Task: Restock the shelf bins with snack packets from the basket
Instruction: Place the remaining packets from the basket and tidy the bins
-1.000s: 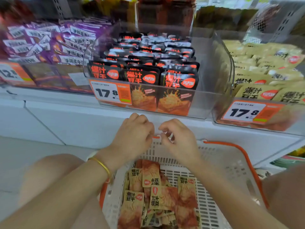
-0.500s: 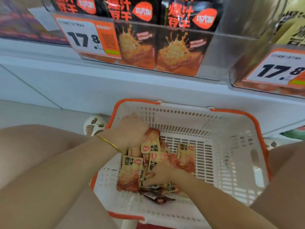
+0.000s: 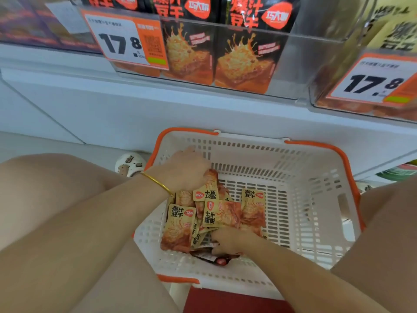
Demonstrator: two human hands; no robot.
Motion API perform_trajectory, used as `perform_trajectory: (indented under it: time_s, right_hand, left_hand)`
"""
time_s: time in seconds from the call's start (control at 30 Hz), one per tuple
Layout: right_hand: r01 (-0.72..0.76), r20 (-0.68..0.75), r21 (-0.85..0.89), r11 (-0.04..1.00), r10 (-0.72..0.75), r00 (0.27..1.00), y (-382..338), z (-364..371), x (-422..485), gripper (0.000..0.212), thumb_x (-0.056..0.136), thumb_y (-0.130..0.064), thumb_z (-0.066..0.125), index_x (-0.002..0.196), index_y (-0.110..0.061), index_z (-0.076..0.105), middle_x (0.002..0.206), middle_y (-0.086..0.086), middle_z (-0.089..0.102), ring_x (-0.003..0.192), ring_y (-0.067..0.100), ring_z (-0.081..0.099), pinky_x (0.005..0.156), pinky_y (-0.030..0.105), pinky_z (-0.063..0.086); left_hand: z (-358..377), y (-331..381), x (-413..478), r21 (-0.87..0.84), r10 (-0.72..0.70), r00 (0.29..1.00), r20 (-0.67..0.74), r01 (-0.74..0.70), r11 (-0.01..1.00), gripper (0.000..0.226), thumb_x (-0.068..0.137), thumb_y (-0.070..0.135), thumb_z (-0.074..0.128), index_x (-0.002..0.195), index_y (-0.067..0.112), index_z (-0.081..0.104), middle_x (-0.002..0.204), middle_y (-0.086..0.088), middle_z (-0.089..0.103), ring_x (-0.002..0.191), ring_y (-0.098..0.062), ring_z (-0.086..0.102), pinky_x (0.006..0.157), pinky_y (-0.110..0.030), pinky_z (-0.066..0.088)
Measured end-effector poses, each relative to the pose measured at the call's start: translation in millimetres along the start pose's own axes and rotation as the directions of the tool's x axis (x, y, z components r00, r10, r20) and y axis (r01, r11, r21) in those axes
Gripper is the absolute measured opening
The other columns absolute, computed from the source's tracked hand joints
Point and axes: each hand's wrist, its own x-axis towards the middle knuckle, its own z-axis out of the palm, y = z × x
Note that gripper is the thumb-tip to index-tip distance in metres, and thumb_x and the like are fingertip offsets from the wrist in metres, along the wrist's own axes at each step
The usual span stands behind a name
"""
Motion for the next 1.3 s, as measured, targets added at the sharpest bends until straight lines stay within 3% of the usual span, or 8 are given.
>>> perform_trajectory:
  time_s: [0.23,0.5,0.63,0.73,0.93,1.03,1.13,1.3]
  right_hand:
    - [0.008,-0.050,0.449,0.894,0.017,0.999,13.0,-92.8,-54.1,0.045,0.098,-0.043,0.045,0.124,-0.008,0.055,0.127,0.006,0.049,0.098,0.028,0.063,0.068,0.035,0.059]
    - [0.277,-0.359,0.693,0.665,-0.014,0.933,6.1,-158.4,-138.9,0.022,0.095,-0.038,0.050,0.109,-0.022,0.055,0.101,0.004,0.065,0.084,0.023,0.067,0.063,0.029,0.057]
    - [0.549,-0.635,0.666,0.505,-0.001,0.772,-2.8,-171.0,-170.4,0.036,0.076,-0.031,0.074,0.105,-0.014,0.060,0.096,0.007,0.067,0.082,0.013,0.064,0.068,0.029,0.051]
    - [0.658,-0.812,0.487,0.574,0.019,0.583,-29.5,-186.4,-192.0,0.037,0.066,-0.025,0.075,0.092,-0.003,0.060,0.074,0.004,0.060,0.061,0.006,0.055,0.053,0.022,0.041]
    - [0.618,-0.996,-0.075,0.782,-0.027,-0.086,-120.3,-258.7,-249.4,0.018,0.083,-0.010,0.069,0.096,-0.019,0.062,0.077,-0.014,0.058,0.069,0.003,0.056,0.064,0.016,0.043]
    - [0.513,-0.959,-0.235,0.825,-0.111,-0.260,-150.6,-291.9,-257.0,0.020,0.085,-0.017,0.065,0.105,-0.015,0.064,0.075,-0.020,0.054,0.064,0.001,0.050,0.066,0.016,0.041]
    - [0.437,-0.941,-0.275,0.857,-0.146,-0.305,-164.0,-314.5,-247.2,0.022,0.086,-0.022,0.062,0.108,-0.016,0.063,0.080,-0.012,0.061,0.068,0.007,0.051,0.071,0.029,0.047]
    - [0.242,-0.958,-0.264,0.934,-0.224,-0.180,-162.6,-323.7,-227.7,0.023,0.092,-0.027,0.058,0.113,-0.019,0.060,0.091,0.001,0.068,0.082,0.022,0.060,0.073,0.040,0.050]
  left_hand:
    - [-0.2,-0.3,0.1,-0.085,0.048,0.997,0.066,-0.043,0.995,0.016,0.094,0.022,0.047,0.091,0.013,0.060,0.084,-0.002,0.055,0.085,-0.022,0.053,0.069,-0.033,0.041]
    - [-15.6,-5.1,-2.7,-0.289,0.073,0.997,-0.034,-0.080,0.954,0.019,0.088,0.021,0.061,0.105,0.013,0.061,0.101,0.000,0.063,0.094,-0.021,0.058,0.075,-0.031,0.045]
    - [-62.1,-26.0,-29.6,-0.465,0.009,0.976,-0.219,-0.112,0.878,0.011,0.086,0.012,0.065,0.094,0.008,0.059,0.088,-0.002,0.056,0.084,-0.019,0.055,0.070,-0.028,0.039]
    - [-93.2,-40.7,-58.1,-0.615,-0.037,0.945,-0.325,-0.182,0.767,0.009,0.085,0.004,0.065,0.088,0.002,0.056,0.078,-0.008,0.054,0.073,-0.017,0.051,0.063,-0.026,0.039]
    - [-156.7,-70.5,-106.6,-0.696,-0.271,0.725,-0.634,-0.381,0.609,0.013,0.082,0.005,0.069,0.093,0.006,0.062,0.090,-0.021,0.068,0.075,-0.013,0.059,0.072,-0.028,0.048]
    - [-184.5,-85.1,-118.6,-0.651,-0.383,0.548,-0.743,-0.459,0.605,0.016,0.086,0.003,0.063,0.087,0.019,0.061,0.086,-0.007,0.069,0.071,-0.008,0.064,0.066,-0.019,0.053]
    - [-192.6,-99.7,-115.9,-0.634,-0.432,0.470,-0.770,-0.480,0.607,0.017,0.088,0.000,0.061,0.092,0.016,0.061,0.089,-0.008,0.069,0.078,-0.017,0.065,0.072,-0.024,0.056]
    - [-176.9,-115.7,-95.8,-0.683,-0.496,0.490,-0.717,-0.348,0.643,0.018,0.084,0.002,0.065,0.091,0.019,0.064,0.090,0.002,0.069,0.081,-0.010,0.064,0.082,-0.029,0.054]
